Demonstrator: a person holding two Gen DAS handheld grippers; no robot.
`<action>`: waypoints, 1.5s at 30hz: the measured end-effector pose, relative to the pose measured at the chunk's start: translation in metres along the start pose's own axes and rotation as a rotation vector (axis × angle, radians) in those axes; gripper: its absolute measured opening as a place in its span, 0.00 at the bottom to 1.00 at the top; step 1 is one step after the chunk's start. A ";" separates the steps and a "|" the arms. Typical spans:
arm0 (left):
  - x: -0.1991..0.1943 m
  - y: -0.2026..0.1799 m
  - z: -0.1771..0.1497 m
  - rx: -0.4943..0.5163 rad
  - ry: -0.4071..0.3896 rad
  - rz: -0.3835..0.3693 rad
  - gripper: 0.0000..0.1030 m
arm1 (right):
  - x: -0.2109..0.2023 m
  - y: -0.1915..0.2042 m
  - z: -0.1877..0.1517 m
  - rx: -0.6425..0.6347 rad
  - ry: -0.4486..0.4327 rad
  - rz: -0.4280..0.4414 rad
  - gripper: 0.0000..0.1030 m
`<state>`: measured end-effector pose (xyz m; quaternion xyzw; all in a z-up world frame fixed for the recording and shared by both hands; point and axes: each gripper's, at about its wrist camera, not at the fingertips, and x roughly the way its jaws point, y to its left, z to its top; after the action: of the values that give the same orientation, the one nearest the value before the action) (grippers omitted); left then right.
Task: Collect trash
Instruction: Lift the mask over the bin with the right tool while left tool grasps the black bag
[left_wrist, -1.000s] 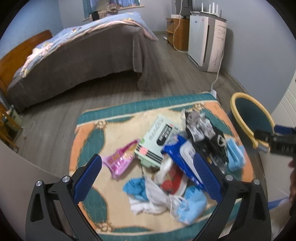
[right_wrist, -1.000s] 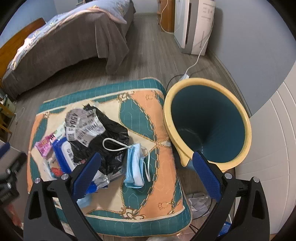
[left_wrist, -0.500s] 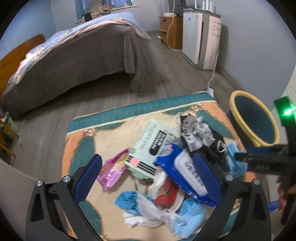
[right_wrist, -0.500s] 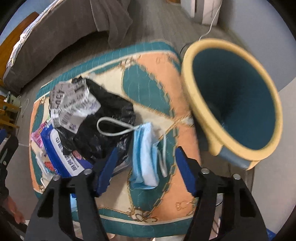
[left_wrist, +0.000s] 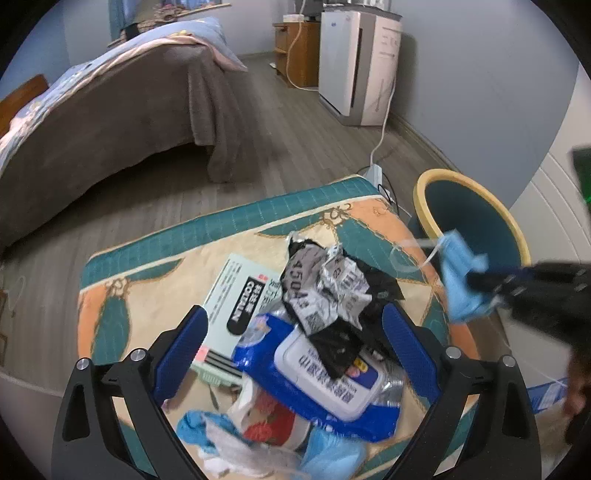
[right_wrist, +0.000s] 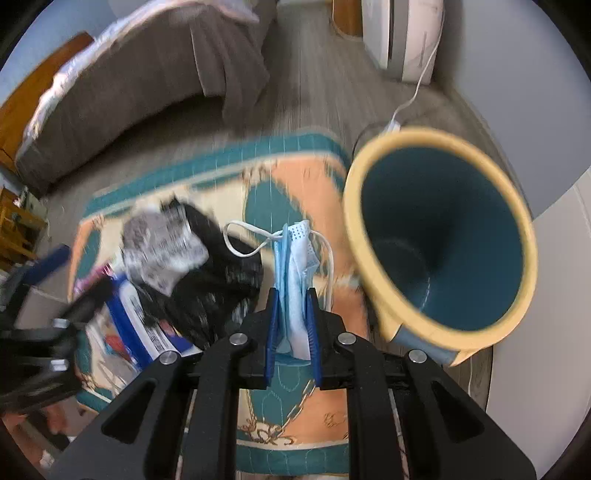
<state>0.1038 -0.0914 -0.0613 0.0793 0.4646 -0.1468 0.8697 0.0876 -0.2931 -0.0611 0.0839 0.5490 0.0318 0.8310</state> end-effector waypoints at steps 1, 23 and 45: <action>0.005 -0.001 0.002 -0.002 0.012 -0.009 0.92 | -0.005 -0.005 0.004 -0.003 -0.013 0.003 0.14; 0.062 -0.027 0.002 0.118 0.134 -0.001 0.50 | -0.003 -0.029 0.022 0.049 -0.022 0.085 0.14; -0.014 -0.051 0.036 0.122 -0.117 -0.039 0.16 | -0.056 -0.069 0.047 0.047 -0.195 -0.013 0.14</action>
<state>0.1077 -0.1470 -0.0300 0.1142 0.4047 -0.1961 0.8859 0.1058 -0.3744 -0.0045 0.1028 0.4665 0.0054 0.8785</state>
